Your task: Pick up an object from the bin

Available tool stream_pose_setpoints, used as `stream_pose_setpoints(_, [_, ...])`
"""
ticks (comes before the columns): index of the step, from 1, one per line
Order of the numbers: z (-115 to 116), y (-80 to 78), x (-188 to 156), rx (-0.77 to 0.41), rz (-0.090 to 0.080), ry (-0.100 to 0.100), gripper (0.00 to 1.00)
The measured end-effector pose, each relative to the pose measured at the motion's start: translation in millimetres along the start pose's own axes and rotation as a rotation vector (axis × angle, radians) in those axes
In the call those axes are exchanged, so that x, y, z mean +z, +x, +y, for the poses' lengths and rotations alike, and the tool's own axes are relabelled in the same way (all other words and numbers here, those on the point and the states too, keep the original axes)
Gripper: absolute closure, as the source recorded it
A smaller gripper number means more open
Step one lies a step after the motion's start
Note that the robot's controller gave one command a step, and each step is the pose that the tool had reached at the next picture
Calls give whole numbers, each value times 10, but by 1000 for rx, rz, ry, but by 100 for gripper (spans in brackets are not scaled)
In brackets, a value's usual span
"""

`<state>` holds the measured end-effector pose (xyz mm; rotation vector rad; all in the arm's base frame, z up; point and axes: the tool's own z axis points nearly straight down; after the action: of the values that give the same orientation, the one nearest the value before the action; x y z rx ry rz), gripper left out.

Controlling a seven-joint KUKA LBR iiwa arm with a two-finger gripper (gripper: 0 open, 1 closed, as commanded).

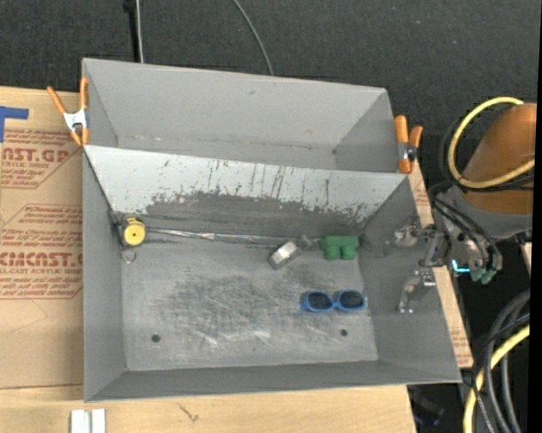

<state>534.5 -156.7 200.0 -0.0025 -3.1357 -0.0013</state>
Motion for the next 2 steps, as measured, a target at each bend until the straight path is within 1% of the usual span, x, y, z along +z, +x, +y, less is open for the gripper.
stream_pose_setpoints(1, [271,41,1299,189,-15,0,0])
stream_pose_setpoints(2, [575,-186,991,68,-11,0,0])
